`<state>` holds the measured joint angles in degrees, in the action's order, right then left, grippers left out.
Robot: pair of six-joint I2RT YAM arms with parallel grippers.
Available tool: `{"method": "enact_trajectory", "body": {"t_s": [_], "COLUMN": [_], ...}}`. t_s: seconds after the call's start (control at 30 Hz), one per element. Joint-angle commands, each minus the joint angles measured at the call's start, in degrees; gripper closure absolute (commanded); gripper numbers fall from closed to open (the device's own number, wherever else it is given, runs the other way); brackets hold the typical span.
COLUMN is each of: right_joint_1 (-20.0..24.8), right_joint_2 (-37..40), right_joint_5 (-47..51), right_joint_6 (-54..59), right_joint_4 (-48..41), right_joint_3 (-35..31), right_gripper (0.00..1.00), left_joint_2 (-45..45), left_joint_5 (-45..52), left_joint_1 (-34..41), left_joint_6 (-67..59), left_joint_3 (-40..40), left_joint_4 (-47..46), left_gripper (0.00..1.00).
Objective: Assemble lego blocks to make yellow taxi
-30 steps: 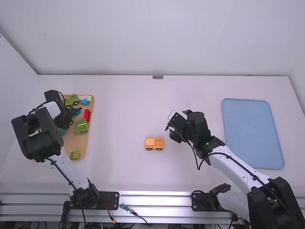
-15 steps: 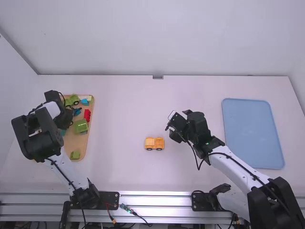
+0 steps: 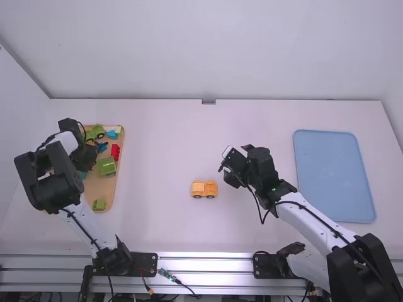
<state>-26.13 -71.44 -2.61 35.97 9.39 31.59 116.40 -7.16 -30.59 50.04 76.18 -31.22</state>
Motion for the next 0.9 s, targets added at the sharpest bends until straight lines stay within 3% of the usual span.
{"method": "enact_trajectory", "body": {"t_s": [0.0,0.23,0.5,0.63,0.7,0.87], "right_joint_1": [-0.17,-0.09,2.19,4.07,5.46,8.50], "right_joint_2": [1.05,1.11,2.95,5.05,7.39,11.82], "right_joint_5": [0.15,-0.09,-0.33,-0.33,-0.33,-0.31], "right_joint_6": [-1.95,-6.23,-14.75,-18.51,-22.05,-28.59], "right_joint_4": [0.66,2.58,4.07,3.23,2.08,-1.03], "right_joint_3": [-0.07,-0.07,-0.04,-0.07,-0.07,-0.07], "right_gripper": [0.01,0.01,0.01,0.01,0.01,0.01], "left_joint_2": [-0.46,-4.63,-16.35,-21.70,-24.41,-25.29], "left_joint_5": [0.24,0.04,-5.18,-2.64,4.55,9.86], "left_joint_1": [0.17,3.45,11.69,16.57,22.12,31.69], "left_joint_6": [-0.81,-5.70,-7.69,-19.23,-34.32,-48.52], "left_joint_3": [3.78,5.97,-0.44,-4.07,-5.84,-6.25], "left_joint_4": [-2.03,-4.94,-0.57,2.34,3.65,2.27], "left_gripper": [0.98,0.98,0.98,0.98,0.98,0.98]}}
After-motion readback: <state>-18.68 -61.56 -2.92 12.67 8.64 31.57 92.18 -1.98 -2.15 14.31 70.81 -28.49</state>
